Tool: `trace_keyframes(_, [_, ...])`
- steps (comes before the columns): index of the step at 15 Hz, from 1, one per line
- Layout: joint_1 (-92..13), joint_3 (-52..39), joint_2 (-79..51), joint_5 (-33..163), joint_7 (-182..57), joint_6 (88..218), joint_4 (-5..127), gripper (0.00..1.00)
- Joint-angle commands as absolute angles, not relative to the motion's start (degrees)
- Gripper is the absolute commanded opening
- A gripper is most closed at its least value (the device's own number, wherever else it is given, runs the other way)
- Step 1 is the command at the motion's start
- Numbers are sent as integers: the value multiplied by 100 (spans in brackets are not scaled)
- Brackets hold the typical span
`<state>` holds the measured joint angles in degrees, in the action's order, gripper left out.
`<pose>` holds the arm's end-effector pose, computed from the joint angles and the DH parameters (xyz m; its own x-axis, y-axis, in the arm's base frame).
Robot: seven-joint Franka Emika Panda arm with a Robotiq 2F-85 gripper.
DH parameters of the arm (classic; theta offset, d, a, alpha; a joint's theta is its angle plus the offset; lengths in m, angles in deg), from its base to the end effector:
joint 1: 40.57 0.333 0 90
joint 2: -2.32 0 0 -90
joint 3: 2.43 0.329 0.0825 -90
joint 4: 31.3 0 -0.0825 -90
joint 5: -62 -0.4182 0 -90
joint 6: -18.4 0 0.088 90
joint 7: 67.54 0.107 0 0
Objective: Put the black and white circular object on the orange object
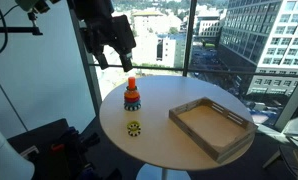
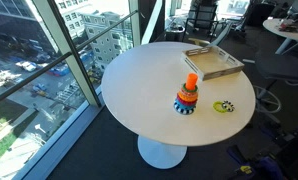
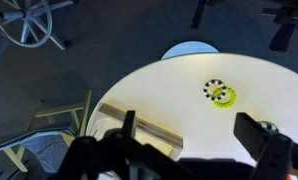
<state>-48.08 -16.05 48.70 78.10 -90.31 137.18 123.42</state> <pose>0.3238 -0.1388 0.4696 0.9710 0.2067 0.1202 0.1876 -0.9703 0.1527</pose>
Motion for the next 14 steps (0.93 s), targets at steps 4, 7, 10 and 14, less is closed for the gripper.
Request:
trace_keyframes(4, [-4796, -1610, 4871, 7812, -9024, 13698, 12328, 100])
trace_keyframes(7, [-4781, -1567, 4719, 7797, -8912, 13765, 12299, 100])
trace_keyframes(10, [-4704, -1540, 4519, 7727, -8833, 13874, 12286, 100])
trace_keyframes(14, [-4590, -1515, 4102, 7530, -8691, 14150, 12296, 100])
